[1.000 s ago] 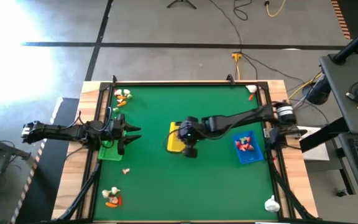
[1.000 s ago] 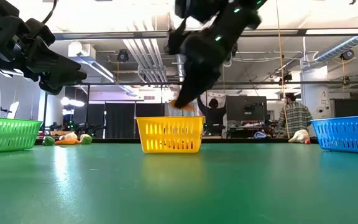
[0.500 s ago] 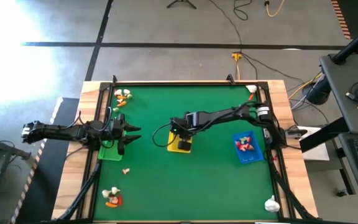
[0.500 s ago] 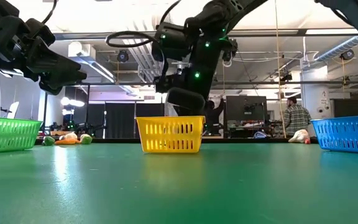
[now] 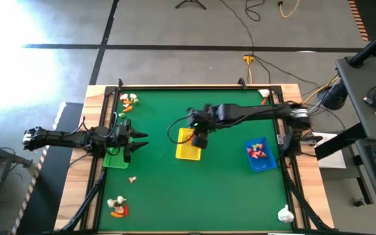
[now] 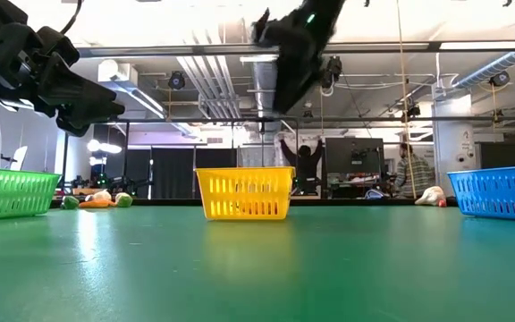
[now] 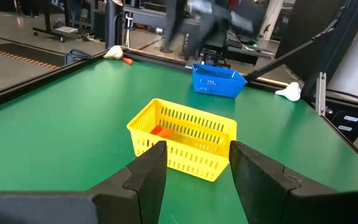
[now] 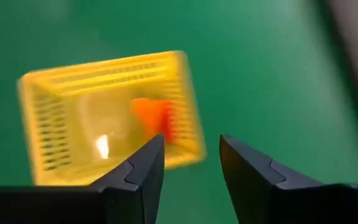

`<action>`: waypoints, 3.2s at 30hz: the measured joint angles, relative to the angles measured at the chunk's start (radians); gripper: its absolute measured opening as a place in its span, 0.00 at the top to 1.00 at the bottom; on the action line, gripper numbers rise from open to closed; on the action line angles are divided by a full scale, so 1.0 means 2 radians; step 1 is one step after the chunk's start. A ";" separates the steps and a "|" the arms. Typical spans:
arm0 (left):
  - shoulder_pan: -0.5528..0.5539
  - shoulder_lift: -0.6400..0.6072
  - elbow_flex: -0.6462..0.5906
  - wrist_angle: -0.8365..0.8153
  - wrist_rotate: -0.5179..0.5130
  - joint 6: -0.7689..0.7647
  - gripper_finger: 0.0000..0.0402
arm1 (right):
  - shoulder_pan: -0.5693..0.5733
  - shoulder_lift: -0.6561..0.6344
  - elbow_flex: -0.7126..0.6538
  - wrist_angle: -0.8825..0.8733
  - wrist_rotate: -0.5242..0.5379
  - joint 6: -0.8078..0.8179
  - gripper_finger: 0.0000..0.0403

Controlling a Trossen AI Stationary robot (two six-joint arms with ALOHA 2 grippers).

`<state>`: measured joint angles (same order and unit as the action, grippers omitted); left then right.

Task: Sort produce into baskets
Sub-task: Put the red chili pepper into the yellow bin

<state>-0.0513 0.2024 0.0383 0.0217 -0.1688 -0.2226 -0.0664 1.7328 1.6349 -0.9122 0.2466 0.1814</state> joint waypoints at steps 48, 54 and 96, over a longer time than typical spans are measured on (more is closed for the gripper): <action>0.000 0.001 0.000 0.000 0.000 0.000 0.61 | -0.454 -0.125 -0.403 0.112 0.097 0.531 0.43; 0.000 0.001 0.000 0.000 0.000 0.000 0.61 | -0.448 -0.095 -0.404 0.107 0.126 0.629 0.52; 0.000 0.001 0.000 0.000 0.000 0.000 0.61 | -0.358 -0.060 -0.270 -0.001 -0.007 0.287 0.98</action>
<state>-0.0517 0.2035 0.0381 0.0219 -0.1692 -0.2228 -0.7820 1.6121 1.0942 -0.9135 0.2322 0.7548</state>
